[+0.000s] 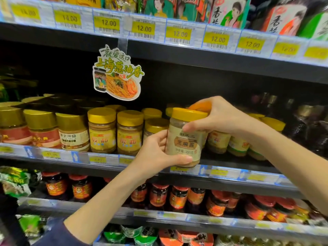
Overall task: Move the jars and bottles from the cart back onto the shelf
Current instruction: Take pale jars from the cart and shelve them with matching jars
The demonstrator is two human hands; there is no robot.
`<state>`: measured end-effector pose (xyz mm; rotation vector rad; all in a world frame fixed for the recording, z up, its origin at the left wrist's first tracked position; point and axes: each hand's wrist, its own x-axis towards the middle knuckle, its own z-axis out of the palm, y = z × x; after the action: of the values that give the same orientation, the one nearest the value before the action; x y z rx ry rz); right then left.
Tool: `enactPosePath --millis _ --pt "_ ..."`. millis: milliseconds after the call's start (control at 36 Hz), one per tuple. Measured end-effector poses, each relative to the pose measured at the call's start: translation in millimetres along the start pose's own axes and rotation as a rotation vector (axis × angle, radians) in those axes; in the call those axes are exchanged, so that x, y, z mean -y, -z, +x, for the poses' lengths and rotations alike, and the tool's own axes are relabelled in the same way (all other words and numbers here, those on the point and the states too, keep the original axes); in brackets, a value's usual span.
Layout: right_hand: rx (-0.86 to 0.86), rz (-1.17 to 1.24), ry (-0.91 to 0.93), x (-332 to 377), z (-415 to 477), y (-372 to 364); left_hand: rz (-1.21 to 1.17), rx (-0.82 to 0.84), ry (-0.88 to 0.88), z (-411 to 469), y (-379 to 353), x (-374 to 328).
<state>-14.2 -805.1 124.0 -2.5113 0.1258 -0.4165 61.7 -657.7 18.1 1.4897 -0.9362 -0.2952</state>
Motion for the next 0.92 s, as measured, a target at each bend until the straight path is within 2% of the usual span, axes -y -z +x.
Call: enactPosePath --millis 222,306,417,472,528,639,778,917 --pt "-0.002 0.023 0.050 1 4 10 0.106 0.036 -0.103 0 -1 -2" --pt "-0.022 0.053 0.060 0 12 15 0.192 0.028 -0.089 -4 9 1" --pt "-0.069 0.045 0.044 -11 23 19 0.601 -0.050 -0.059 -19 31 11" --pt "-0.083 0.012 0.023 -20 28 18 0.801 -0.066 -0.100 -28 44 19" --pt "-0.089 -0.030 -0.011 -32 33 14 0.951 -0.064 -0.131 -35 57 27" --pt "-0.103 -0.055 -0.101 -57 41 0 1.174 -0.031 -0.081 -44 73 40" --pt "-0.090 -0.025 -0.131 -76 44 -18 1.272 0.069 0.015 -46 83 55" --pt "-0.024 -0.001 -0.147 -89 43 -30 1.250 0.068 0.018 -47 85 57"
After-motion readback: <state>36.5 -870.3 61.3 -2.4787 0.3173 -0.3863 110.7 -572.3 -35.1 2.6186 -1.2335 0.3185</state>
